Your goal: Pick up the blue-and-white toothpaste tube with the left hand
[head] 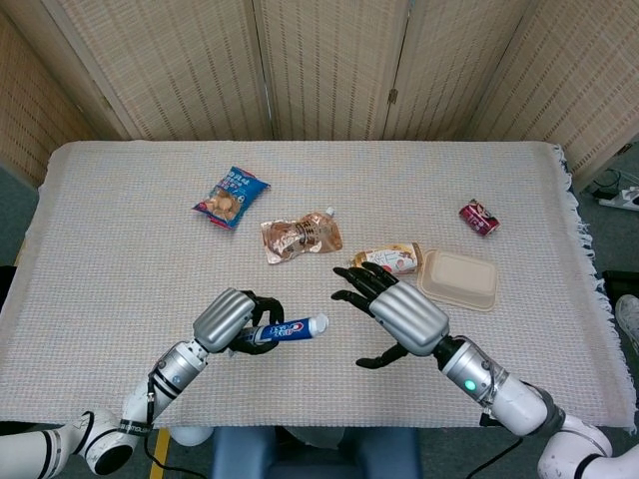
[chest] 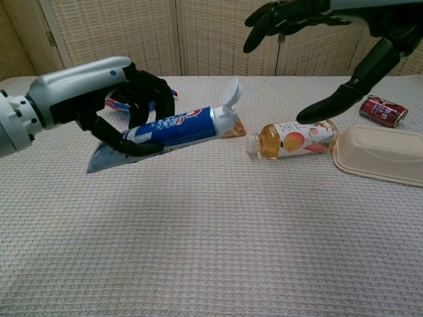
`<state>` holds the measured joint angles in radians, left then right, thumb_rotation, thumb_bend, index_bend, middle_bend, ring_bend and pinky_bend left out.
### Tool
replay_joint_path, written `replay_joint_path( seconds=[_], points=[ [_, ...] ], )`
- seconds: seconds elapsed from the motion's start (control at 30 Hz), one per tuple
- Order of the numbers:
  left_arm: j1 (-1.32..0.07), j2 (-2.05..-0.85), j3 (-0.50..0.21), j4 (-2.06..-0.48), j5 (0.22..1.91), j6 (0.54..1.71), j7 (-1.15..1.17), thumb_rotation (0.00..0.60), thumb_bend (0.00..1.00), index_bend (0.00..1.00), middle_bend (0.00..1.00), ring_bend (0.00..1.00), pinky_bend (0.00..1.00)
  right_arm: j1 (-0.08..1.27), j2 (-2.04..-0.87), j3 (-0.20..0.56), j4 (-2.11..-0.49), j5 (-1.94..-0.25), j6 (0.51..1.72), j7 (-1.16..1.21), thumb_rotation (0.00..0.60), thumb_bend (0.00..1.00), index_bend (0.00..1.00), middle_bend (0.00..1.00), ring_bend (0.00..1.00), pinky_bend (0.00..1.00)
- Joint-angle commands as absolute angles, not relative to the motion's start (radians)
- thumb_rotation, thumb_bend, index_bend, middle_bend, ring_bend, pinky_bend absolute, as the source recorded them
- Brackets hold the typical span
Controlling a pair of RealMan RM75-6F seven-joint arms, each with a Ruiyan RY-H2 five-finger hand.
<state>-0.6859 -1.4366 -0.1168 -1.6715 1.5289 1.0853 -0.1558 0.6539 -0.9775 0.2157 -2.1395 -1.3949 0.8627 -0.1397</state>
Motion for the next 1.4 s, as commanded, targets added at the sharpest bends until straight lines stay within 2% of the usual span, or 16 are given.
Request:
replay_joint_path(
  seconds=[0.03, 0.5, 1.13, 1.23, 1.33, 1.4],
  points=[
    [-0.688, -1.443, -0.118, -1.672, 1.523, 1.083, -0.154, 0.6, 0.78, 0.76, 0.78, 0.69, 0.6, 0.67, -0.994, 0.211, -2.146, -1.387, 0.852, -0.151, 0.431, 0.09, 0.21, 0.0, 0.0, 0.0],
    [-0.686, -1.456, -0.115, -1.662, 1.512, 1.09, -0.16, 0.6, 0.78, 0.76, 0.79, 0.69, 0.6, 0.703, -1.057, 0.169, -2.134, -1.383, 0.848, -0.18, 0.429, 0.11, 0.21, 0.0, 0.0, 0.0],
    [-0.66, -1.452, -0.105, -1.62, 1.548, 1.148, -0.311, 0.6, 0.79, 0.77, 0.8, 0.7, 0.61, 0.696, -1.115, 0.123, -2.055, -1.391, 0.866, -0.113, 0.428, 0.12, 0.21, 0.0, 0.0, 0.0],
    [-0.653, -1.462, -0.103, -1.605, 1.57, 1.178, -0.342, 0.6, 0.79, 0.77, 0.81, 0.71, 0.63, 0.671, -1.114, 0.135, -2.065, -1.427, 0.925, -0.047, 0.426, 0.12, 0.21, 0.0, 0.0, 0.0],
    [-0.65, -1.47, -0.097, -1.581, 1.596, 1.202, -0.368, 0.6, 0.79, 0.77, 0.82, 0.73, 0.66, 0.644, -1.1, 0.142, -2.077, -1.479, 0.983, 0.062, 0.428, 0.12, 0.16, 0.0, 0.0, 0.0],
    [-0.649, -1.478, -0.097, -1.566, 1.609, 1.217, -0.38, 0.6, 0.79, 0.77, 0.83, 0.74, 0.68, 0.636, -1.091, 0.145, -2.081, -1.503, 1.0, 0.134, 0.423, 0.12, 0.08, 0.0, 0.0, 0.0]
  ],
)
